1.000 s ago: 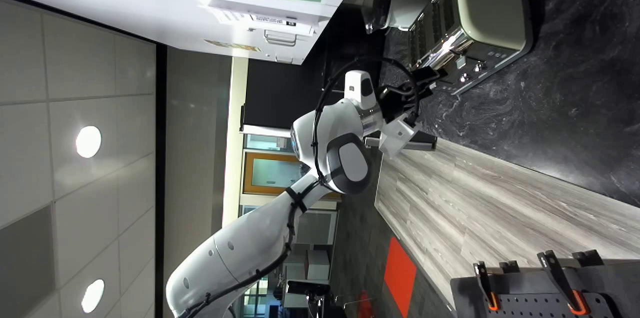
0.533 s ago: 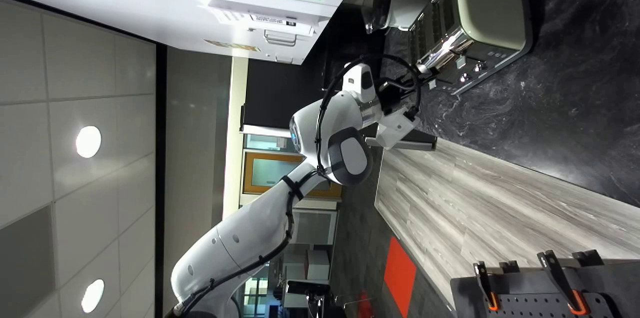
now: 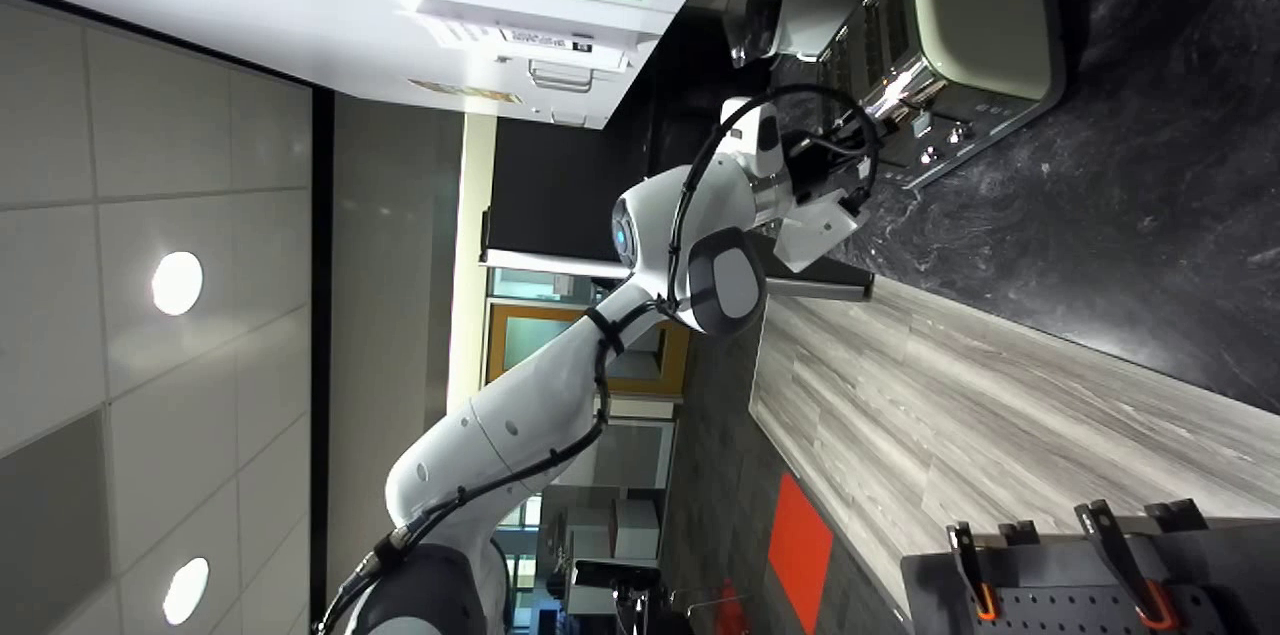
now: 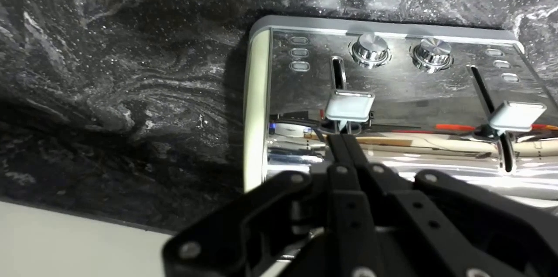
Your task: Push down the right toaster switch
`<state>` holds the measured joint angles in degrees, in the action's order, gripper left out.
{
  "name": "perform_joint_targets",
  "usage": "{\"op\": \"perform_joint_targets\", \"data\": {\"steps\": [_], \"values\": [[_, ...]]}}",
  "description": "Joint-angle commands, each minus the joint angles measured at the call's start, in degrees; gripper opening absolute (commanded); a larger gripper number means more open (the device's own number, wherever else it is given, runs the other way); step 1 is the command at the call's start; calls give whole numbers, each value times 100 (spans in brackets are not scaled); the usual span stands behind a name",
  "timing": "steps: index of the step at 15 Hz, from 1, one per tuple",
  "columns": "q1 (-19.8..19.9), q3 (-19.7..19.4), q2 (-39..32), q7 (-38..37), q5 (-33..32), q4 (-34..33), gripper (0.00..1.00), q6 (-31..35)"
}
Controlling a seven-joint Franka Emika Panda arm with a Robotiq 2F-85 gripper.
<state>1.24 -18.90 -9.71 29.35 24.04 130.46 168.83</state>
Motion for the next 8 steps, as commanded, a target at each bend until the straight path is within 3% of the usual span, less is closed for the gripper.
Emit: {"op": "perform_joint_targets", "data": {"steps": [1,8], "values": [[237,261,-357,426,429,-449,0,-320],[407,386,-827,485,500,-873,0,-742]]}}
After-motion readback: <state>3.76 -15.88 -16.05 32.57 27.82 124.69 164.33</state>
